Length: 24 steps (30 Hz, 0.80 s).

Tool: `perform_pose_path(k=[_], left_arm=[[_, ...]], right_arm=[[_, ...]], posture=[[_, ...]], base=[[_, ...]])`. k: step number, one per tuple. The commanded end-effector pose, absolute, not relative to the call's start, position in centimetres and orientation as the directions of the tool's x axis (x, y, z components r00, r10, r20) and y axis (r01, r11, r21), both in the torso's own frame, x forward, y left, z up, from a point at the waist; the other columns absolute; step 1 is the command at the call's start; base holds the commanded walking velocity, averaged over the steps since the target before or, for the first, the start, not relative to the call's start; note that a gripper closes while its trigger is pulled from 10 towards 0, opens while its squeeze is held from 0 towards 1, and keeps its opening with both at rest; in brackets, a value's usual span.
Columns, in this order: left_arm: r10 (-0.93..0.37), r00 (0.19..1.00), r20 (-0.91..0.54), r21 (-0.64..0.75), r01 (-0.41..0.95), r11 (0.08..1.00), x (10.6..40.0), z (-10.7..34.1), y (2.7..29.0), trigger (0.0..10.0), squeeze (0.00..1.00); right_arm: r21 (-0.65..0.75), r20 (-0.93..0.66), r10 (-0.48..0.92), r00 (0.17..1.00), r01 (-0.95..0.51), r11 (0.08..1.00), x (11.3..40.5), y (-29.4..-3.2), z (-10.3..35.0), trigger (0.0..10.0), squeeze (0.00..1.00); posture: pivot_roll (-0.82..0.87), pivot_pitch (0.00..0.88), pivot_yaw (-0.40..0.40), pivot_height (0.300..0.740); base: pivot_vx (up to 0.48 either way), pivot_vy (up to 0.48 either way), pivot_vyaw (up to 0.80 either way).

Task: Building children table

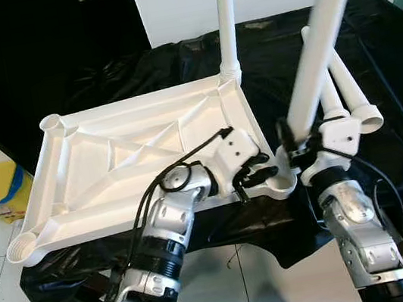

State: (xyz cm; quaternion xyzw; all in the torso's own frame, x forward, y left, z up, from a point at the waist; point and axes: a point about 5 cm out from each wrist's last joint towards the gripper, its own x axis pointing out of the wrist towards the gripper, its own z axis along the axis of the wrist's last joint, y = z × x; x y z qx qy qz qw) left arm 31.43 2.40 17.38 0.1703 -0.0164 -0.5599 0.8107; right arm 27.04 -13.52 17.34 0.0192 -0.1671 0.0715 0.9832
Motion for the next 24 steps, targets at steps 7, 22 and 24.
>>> perform_pose_path(k=[7, 22, 24], left_arm=[[-0.744, 0.667, -0.034, 0.302, 0.717, 0.629, 31.3, 17.1, 6.0, 10.0, 0.00], [-0.787, 0.616, -0.017, 0.234, 0.768, 0.596, 28.3, 16.4, 7.5, 10.0, 0.00], [-0.798, 0.602, -0.015, 0.207, 0.783, 0.587, 28.1, 16.5, 7.4, 10.0, 0.00]], right_arm=[[0.004, 0.338, 0.199, 0.920, -0.213, 0.977, 26.7, -12.4, 17.2, 10.0, 0.00], [0.031, 0.228, 0.179, 0.957, -0.191, 0.981, 25.4, -14.2, 14.1, 10.0, 0.00], [0.036, 0.213, 0.179, 0.961, -0.190, 0.981, 25.2, -14.4, 13.6, 10.0, 0.00]], posture=[[-0.07, 0.093, 0.046, 0.740], [-0.05, 0.100, 0.038, 0.740], [-0.05, 0.099, 0.039, 0.740]], base=[[0.000, 0.000, 0.00], [0.000, 0.000, 0.00], [0.000, 0.000, 0.00]])
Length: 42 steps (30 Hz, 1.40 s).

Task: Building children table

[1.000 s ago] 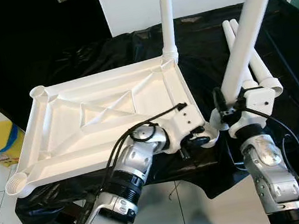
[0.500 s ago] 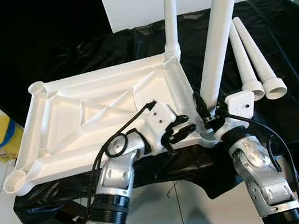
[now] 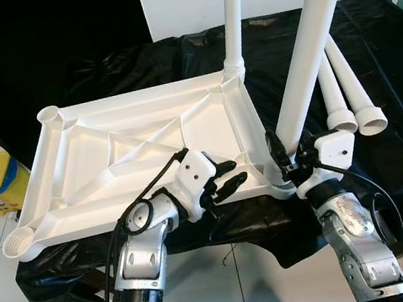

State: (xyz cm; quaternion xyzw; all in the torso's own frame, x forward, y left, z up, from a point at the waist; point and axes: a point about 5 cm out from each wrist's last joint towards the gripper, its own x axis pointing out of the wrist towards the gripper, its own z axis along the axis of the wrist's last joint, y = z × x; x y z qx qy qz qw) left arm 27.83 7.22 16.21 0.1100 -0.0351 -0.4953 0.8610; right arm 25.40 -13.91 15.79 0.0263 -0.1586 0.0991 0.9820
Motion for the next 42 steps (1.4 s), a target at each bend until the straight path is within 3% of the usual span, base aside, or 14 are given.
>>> perform_pose_path(k=[1, 13, 17, 26, 34, 42], left_arm=[[-0.798, 0.602, -0.015, 0.207, 0.783, 0.587, 28.1, 16.5, 7.4, 10.0, 0.00], [-0.794, 0.607, -0.024, 0.196, 0.782, 0.592, 27.9, 16.7, 7.0, 10.0, 0.00], [-0.781, 0.624, -0.022, 0.204, 0.767, 0.608, 28.0, 17.0, 7.1, 10.0, 0.00], [-0.765, 0.644, -0.024, 0.226, 0.749, 0.623, 28.2, 17.1, 6.8, 10.0, 0.00], [-0.760, 0.650, -0.032, 0.241, 0.743, 0.625, 28.2, 17.2, 7.0, 10.0, 0.00], [-0.759, 0.650, -0.036, 0.257, 0.740, 0.622, 28.5, 17.5, 7.0, 10.0, 0.00]], right_arm=[[0.036, 0.213, 0.179, 0.961, -0.190, 0.981, 25.2, -14.4, 13.6, 10.0, 0.00], [0.091, 0.142, 0.122, 0.982, -0.135, 0.987, 25.2, -15.5, 11.4, 10.0, 0.00], [-0.031, 0.172, 0.229, 0.958, -0.227, 0.973, 24.8, -14.3, 11.3, 10.0, 0.00], [-0.077, 0.138, 0.277, 0.951, -0.268, 0.960, 23.9, -14.1, 9.5, 10.0, 0.00], [-0.088, 0.159, 0.239, 0.958, -0.227, 0.970, 23.9, -14.6, 9.0, 10.0, 0.00], [-0.176, 0.201, 0.329, 0.923, -0.297, 0.939, 23.8, -13.7, 9.0, 10.0, 0.00]], posture=[[-0.05, 0.099, 0.039, 0.740], [-0.05, 0.095, 0.050, 0.740], [-0.05, 0.092, 0.050, 0.740], [-0.05, 0.090, 0.052, 0.740], [-0.04, 0.089, 0.064, 0.740], [-0.04, 0.085, 0.086, 0.740]], base=[[0.000, 0.000, 0.00], [0.000, 0.000, 0.00], [0.000, 0.000, 0.00], [0.000, 0.000, 0.00], [0.000, 0.000, 0.00], [0.000, 0.000, 0.00]])
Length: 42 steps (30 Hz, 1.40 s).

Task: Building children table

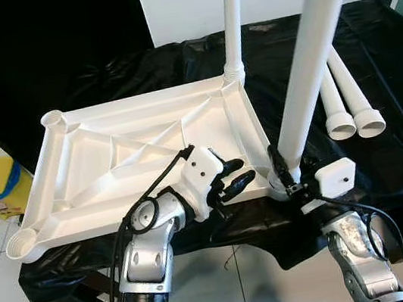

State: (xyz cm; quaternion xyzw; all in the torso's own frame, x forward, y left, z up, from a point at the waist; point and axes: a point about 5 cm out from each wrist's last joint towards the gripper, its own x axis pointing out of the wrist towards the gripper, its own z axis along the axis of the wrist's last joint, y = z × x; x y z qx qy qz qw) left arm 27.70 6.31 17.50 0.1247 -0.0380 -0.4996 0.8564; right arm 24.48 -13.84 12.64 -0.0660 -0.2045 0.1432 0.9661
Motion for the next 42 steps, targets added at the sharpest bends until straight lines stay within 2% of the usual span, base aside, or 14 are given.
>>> perform_pose_path(k=[1, 11, 14, 18, 28, 38, 40, 42], left_arm=[[-0.759, 0.650, -0.036, 0.258, 0.740, 0.621, 28.5, 17.5, 7.0, 10.0, 0.00], [-0.762, 0.646, -0.040, 0.274, 0.740, 0.614, 28.5, 17.7, 7.2, 10.0, 0.00], [-0.761, 0.647, -0.043, 0.279, 0.739, 0.613, 28.5, 17.7, 7.3, 10.0, 0.00], [-0.762, 0.646, -0.044, 0.281, 0.740, 0.611, 28.5, 17.8, 7.2, 10.0, 0.00], [-0.766, 0.641, -0.044, 0.286, 0.743, 0.605, 28.5, 17.9, 7.0, 10.0, 0.00], [-0.769, 0.638, -0.047, 0.287, 0.746, 0.601, 28.4, 17.8, 6.9, 10.0, 0.00], [-0.767, 0.640, -0.047, 0.287, 0.744, 0.603, 28.4, 17.8, 7.0, 10.0, 0.00], [-0.768, 0.639, -0.049, 0.287, 0.745, 0.602, 28.4, 17.8, 7.0, 10.0, 0.00]], right_arm=[[-0.183, 0.204, 0.336, 0.919, -0.302, 0.936, 23.8, -13.6, 9.0, 10.0, 0.00], [-0.170, 0.232, 0.347, 0.909, -0.313, 0.934, 24.3, -13.3, 8.8, 10.0, 0.00], [-0.058, 0.201, 0.311, 0.929, -0.305, 0.950, 24.8, -13.4, 8.2, 10.0, 0.00], [0.003, 0.183, 0.299, 0.937, -0.304, 0.953, 25.1, -13.4, 7.9, 10.0, 0.00], [-0.088, 0.208, 0.343, 0.916, -0.331, 0.939, 24.8, -13.1, 7.8, 10.0, 0.00], [-0.110, 0.182, 0.324, 0.928, -0.308, 0.945, 24.5, -13.8, 7.5, 10.0, 0.00], [-0.268, 0.240, 0.365, 0.899, -0.300, 0.915, 23.6, -13.9, 8.1, 10.0, 0.00], [-0.307, 0.261, 0.374, 0.890, -0.290, 0.906, 23.2, -13.9, 8.2, 10.0, 0.00]], posture=[[-0.04, 0.084, 0.086, 0.740], [-0.03, 0.083, 0.098, 0.740], [-0.02, 0.082, 0.104, 0.740], [-0.02, 0.079, 0.108, 0.740], [-0.03, 0.075, 0.108, 0.740], [-0.02, 0.076, 0.104, 0.740], [-0.02, 0.079, 0.106, 0.740], [-0.03, 0.080, 0.109, 0.740]], base=[[0.000, 0.000, 0.00], [0.000, 0.000, 0.00], [0.000, 0.000, 0.00], [0.000, 0.000, 0.00], [0.000, 0.000, 0.00], [0.000, 0.000, 0.00], [0.000, 0.000, 0.00], [0.000, 0.000, 0.00]])
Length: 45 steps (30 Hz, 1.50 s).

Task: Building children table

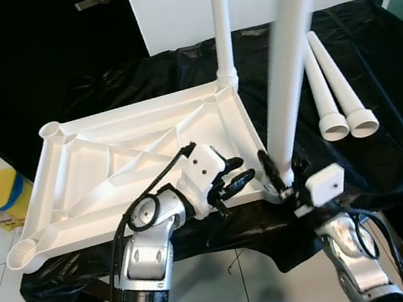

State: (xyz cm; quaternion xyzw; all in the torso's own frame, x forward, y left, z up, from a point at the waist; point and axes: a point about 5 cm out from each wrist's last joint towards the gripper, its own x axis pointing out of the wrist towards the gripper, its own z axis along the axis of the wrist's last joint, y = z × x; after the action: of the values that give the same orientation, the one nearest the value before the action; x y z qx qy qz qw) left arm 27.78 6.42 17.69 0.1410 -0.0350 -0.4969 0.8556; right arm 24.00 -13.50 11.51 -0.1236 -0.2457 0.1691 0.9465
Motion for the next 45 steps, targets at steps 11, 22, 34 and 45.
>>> perform_pose_path(k=[11, 22, 34, 45], left_arm=[[-0.769, 0.637, -0.048, 0.291, 0.746, 0.600, 28.5, 17.9, 6.9, 10.0, 0.00], [-0.766, 0.641, -0.048, 0.298, 0.741, 0.601, 28.5, 18.0, 6.8, 10.0, 0.00], [-0.764, 0.643, -0.048, 0.300, 0.739, 0.603, 28.5, 18.1, 6.7, 10.0, 0.00], [-0.764, 0.644, -0.046, 0.300, 0.738, 0.604, 28.5, 18.1, 6.7, 10.0, 0.00]], right_arm=[[-0.256, 0.243, 0.348, 0.905, -0.286, 0.923, 23.4, -14.0, 7.9, 10.0, 0.00], [-0.147, 0.105, 0.232, 0.967, -0.216, 0.965, 25.5, -14.0, 8.2, 10.0, 0.00], [-0.054, 0.070, 0.156, 0.985, -0.152, 0.987, 25.8, -14.0, 8.8, 10.0, 0.00], [0.038, 0.004, 0.127, 0.992, -0.127, 0.991, 25.9, -13.6, 8.6, 10.0, 0.00]], posture=[[-0.03, 0.087, 0.114, 0.740], [-0.03, 0.091, 0.113, 0.740], [-0.02, 0.095, 0.111, 0.740], [-0.02, 0.098, 0.108, 0.740]], base=[[0.000, 0.000, 0.00], [0.000, 0.000, 0.00], [0.000, 0.000, 0.00], [0.000, 0.000, 0.00]])
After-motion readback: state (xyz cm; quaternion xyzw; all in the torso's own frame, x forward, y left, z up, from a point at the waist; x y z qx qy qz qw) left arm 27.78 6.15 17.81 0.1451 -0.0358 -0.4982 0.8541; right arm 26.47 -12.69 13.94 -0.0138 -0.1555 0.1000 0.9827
